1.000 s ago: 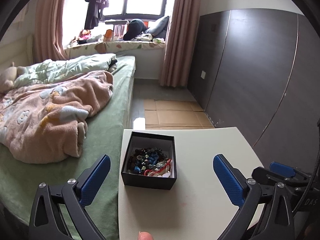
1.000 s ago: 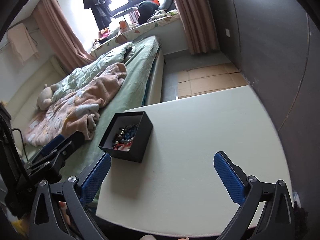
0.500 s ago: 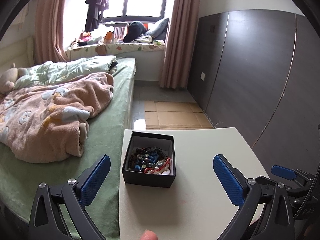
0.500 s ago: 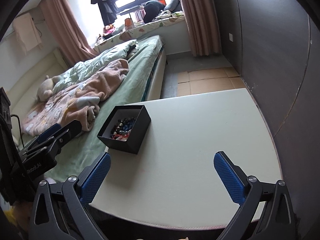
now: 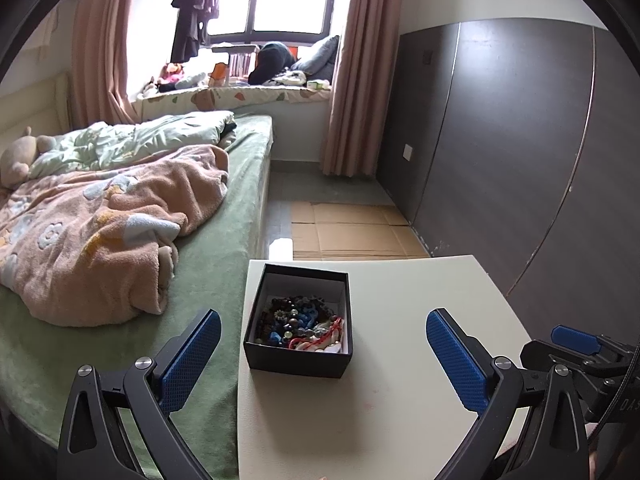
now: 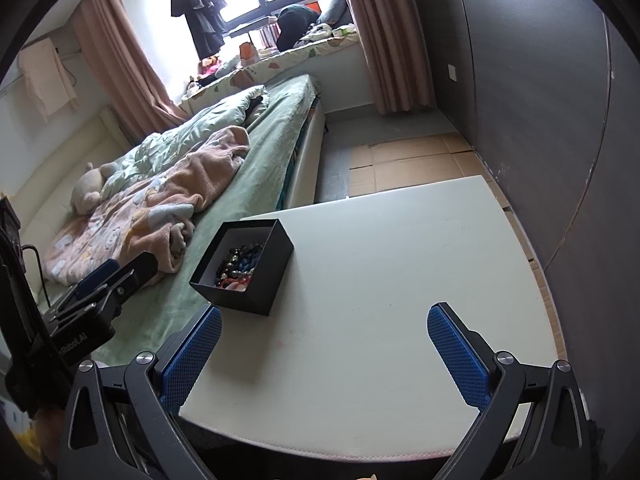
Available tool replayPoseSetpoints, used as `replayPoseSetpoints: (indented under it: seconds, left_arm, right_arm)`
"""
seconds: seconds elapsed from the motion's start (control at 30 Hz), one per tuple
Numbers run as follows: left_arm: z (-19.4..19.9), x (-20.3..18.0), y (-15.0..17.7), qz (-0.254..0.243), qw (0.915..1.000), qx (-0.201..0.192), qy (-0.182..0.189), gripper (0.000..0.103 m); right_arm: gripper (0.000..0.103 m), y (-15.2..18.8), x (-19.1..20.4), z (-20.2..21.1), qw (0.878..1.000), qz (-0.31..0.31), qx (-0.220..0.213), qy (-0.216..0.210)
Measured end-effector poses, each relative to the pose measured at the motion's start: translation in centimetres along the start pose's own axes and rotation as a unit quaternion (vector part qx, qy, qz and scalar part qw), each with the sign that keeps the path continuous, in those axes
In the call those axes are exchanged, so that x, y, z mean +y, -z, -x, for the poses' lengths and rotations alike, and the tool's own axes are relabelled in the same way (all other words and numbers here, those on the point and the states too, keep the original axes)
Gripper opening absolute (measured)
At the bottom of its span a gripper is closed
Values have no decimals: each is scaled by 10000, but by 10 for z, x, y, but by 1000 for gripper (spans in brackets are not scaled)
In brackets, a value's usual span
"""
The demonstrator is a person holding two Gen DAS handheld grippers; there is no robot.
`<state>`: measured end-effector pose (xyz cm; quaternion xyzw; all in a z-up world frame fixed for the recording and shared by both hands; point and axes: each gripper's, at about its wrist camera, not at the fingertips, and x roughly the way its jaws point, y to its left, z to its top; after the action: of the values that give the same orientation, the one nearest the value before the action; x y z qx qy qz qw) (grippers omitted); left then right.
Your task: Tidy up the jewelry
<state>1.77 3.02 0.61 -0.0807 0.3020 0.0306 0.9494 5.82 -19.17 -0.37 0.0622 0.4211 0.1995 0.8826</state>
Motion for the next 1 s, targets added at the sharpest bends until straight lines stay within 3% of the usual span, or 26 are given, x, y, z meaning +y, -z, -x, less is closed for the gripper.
replayPoseSetpoints:
  seconds: [1.0]
  left_arm:
    - [5, -4, 1, 16, 10000, 3, 5, 103]
  right_arm:
    - [103, -2, 0, -2, 10000, -41, -11, 1]
